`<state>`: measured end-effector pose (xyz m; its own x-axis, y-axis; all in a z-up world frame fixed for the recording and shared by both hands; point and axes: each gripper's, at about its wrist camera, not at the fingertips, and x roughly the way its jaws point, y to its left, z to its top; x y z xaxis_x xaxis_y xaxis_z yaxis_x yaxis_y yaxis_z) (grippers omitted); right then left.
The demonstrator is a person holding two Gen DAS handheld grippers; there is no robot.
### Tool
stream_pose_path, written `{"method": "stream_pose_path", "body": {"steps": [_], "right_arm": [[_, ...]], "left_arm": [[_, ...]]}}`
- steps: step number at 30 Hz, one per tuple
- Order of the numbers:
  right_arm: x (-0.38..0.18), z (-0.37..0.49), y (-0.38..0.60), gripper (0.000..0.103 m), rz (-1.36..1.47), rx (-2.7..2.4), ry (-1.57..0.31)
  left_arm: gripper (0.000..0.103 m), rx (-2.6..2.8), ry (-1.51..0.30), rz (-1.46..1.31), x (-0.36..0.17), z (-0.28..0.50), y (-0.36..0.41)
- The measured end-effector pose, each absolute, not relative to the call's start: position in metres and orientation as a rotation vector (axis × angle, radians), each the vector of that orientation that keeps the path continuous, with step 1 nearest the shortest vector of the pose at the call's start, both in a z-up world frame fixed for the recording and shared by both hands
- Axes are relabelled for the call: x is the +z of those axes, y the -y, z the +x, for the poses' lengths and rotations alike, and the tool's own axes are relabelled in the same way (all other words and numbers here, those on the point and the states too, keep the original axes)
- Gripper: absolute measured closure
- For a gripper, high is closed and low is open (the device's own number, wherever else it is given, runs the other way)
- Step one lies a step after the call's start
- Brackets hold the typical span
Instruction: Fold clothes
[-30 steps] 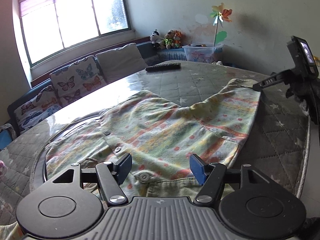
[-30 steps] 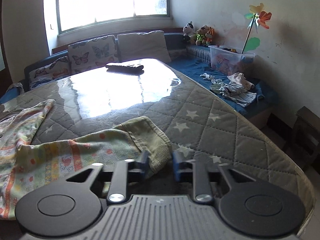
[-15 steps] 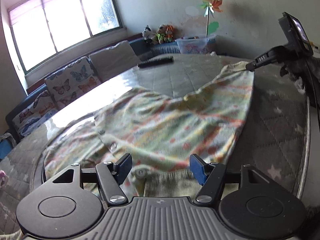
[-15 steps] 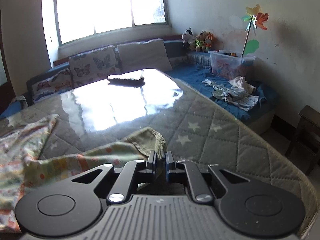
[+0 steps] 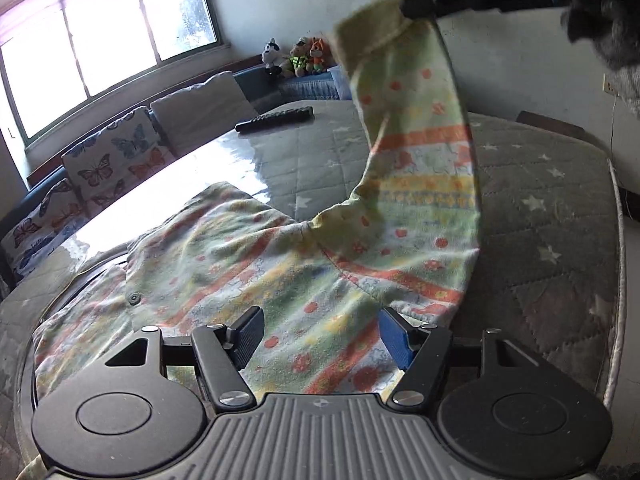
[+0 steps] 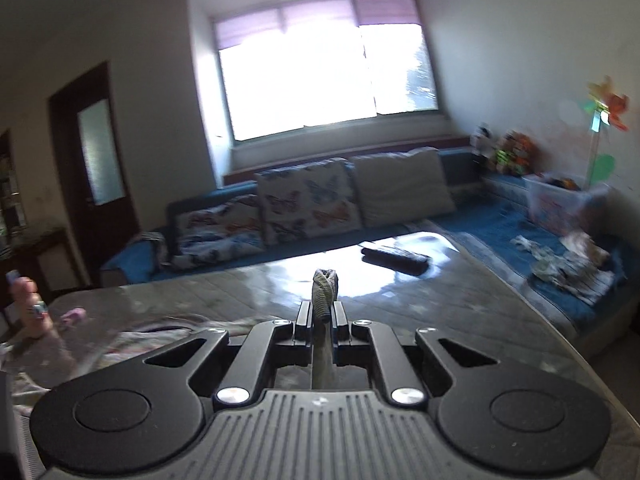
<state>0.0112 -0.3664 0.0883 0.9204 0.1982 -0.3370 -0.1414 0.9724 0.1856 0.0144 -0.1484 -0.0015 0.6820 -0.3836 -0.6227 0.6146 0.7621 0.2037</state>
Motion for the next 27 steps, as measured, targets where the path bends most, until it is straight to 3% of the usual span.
{"method": "stream_pose_path", "body": {"steps": [8,20,27], "right_arm": [[0.111,0.013,0.288,0.096,0.109,0.410,-0.340],[0.066,0.015,0.158,0.095,-0.044,0.708,-0.483],[0.037,-0.004,0.151,0.076,-0.117,0.779,-0.590]], "left_arm": [[0.033,-0.448,-0.541,0.330,0.016,-0.002,0.079],[0.033,-0.189,-0.590,0.242,0.007,-0.015,-0.019],[0.033,-0.103,-0.573,0.199,0.014,-0.016,-0.046]]}}
